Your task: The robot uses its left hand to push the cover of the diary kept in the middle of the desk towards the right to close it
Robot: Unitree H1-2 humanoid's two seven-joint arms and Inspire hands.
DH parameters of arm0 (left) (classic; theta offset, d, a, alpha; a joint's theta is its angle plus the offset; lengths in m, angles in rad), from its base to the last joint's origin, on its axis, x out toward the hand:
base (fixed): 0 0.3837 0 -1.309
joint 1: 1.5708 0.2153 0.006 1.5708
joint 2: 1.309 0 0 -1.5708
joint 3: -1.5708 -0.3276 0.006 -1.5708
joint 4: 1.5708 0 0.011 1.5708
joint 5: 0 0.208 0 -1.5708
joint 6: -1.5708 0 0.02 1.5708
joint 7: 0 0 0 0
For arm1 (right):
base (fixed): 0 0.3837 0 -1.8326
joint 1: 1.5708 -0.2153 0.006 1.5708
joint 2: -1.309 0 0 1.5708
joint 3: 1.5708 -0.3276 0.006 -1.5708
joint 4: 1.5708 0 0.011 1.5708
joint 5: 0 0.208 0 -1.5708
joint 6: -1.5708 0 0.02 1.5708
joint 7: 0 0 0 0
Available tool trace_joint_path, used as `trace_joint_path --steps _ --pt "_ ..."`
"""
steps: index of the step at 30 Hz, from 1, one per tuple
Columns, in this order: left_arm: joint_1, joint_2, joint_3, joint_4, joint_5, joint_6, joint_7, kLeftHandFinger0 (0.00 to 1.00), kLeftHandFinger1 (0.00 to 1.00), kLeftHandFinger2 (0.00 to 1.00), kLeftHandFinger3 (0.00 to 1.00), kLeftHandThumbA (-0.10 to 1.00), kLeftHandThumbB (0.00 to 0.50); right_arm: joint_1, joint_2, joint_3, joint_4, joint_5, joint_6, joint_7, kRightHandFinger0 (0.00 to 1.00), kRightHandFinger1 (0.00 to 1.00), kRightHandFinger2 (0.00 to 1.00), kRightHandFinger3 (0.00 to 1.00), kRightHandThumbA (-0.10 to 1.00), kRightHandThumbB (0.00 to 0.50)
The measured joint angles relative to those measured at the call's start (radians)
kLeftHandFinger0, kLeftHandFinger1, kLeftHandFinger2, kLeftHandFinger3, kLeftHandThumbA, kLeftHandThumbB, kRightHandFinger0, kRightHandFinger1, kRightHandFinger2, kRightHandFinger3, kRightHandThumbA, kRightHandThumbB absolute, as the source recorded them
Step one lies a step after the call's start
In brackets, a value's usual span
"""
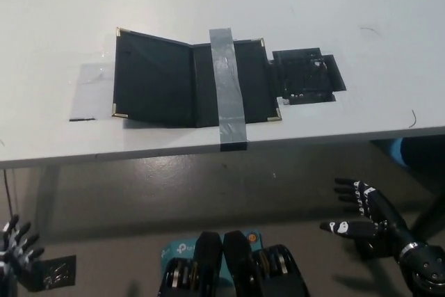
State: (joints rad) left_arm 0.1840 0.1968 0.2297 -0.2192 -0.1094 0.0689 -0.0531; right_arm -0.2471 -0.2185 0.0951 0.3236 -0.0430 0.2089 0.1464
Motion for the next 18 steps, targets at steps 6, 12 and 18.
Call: trace_joint_path --steps 6,12,18 --pt "-0.067 0.07 -0.038 -0.196 -0.019 0.043 -0.039 0.96 1.0 1.0 1.0 1.0 0.367 0.0 0.0 0.0 -0.001 -0.002 0.002 0.002 0.79 0.85 0.83 0.87 1.0 0.5" --pt "-0.209 0.13 -0.048 -0.348 -0.057 0.126 -0.056 1.0 1.0 1.0 1.0 1.0 0.365 0.0 -0.001 0.0 -0.001 -0.004 0.002 0.006 0.77 0.82 0.81 0.86 1.0 0.497" --pt "-0.418 0.146 -0.038 -0.361 -0.129 0.238 -0.055 1.0 1.0 1.0 1.0 1.0 0.29 0.003 -0.001 -0.001 -0.005 -0.005 0.008 0.006 0.8 0.84 0.83 0.86 1.0 0.491"
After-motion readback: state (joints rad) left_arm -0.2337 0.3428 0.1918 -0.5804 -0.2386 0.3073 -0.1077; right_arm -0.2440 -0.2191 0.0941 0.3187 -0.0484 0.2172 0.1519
